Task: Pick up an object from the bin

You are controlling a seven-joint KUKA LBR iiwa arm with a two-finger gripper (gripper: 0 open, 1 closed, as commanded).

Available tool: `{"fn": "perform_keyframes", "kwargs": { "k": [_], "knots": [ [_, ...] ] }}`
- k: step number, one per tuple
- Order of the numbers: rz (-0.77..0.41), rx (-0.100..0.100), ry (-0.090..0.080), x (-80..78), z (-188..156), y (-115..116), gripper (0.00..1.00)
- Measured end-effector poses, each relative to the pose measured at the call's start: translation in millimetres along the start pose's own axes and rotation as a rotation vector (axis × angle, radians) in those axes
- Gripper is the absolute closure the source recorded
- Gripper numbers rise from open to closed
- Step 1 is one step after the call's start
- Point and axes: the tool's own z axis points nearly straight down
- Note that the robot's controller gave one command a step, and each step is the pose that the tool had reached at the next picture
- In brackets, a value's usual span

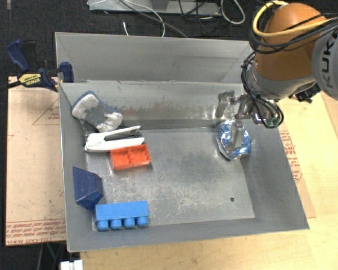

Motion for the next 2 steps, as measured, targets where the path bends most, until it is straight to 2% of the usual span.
{"fn": "perform_keyframes", "kwargs": {
  "k": [1, 2],
  "knots": [
    [-0.016, 0.0, -0.002, -0.2, 5.8, -1.8, 0.0],
    [0.056, -0.004, 0.002, -1.6, 77.2, 47.3, 0.0]
  ]
}}
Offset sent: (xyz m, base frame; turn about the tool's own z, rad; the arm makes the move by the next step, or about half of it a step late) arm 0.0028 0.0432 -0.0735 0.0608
